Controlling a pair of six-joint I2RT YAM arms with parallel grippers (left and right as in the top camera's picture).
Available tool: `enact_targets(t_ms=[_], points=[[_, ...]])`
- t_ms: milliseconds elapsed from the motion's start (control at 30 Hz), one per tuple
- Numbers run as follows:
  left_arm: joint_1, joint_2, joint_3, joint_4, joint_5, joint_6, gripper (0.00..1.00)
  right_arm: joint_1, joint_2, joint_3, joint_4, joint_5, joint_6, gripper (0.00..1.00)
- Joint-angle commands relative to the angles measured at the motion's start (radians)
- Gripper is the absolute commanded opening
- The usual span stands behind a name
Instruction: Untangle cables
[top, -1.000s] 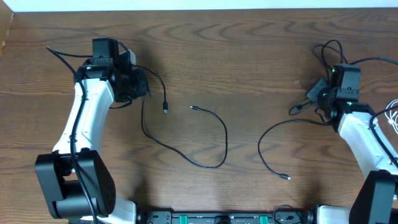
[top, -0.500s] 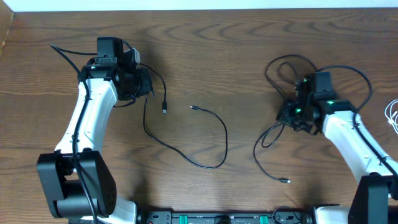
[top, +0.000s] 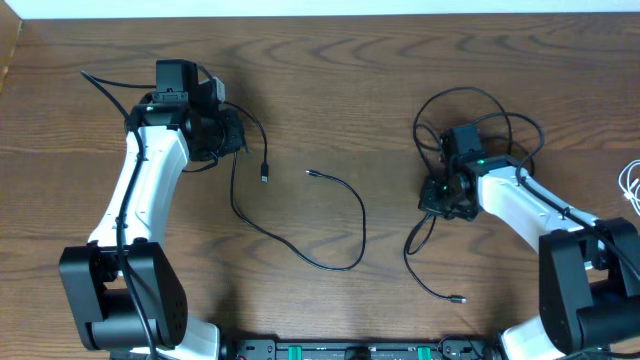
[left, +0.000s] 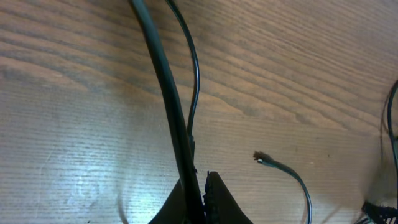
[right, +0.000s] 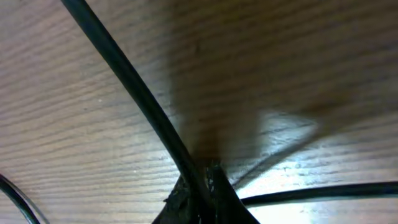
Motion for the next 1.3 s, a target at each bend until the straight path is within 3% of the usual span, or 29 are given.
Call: enact_targets(t_ms=[0,167,433,700,933,1067,1267], points=[[-0.002,-0.011,-0.004,-0.001,-0.010,-0.002,0.08,0.011,0.064,-0.018,-0.004,0.011,0.039,0.05],[-0.002,-0.011,-0.004,0.000,-0.010,-0.002,0.08,0.011,0.065,-0.018,-0.005,0.011,0.039,0.13],[-0.002,-0.011,-0.004,0.000,-0.010,-0.002,0.08,0.010,0.059,0.069,-0.039,0.012,-0.008,0.15],[-0.002,-0.011,-0.004,0.000,-0.010,-0.002,0.08,0.010,0.057,0.244,-0.270,0.142,-0.037,0.22],[-0.002,-0.011,-0.004,0.001,-0.010,-0.002,0.08,0.011,0.057,0.266,-0.385,0.158,-0.036,0.24],[-0.002,-0.011,-0.004,0.005,-0.010,-0.002,0.08,0.013,0.057,0.248,-0.364,0.186,-0.031,0.39],[-0.002,-0.011,-0.004,0.007,-0.010,-0.002,0.08,0.013,0.057,0.156,-0.253,0.195,-0.006,0.46]])
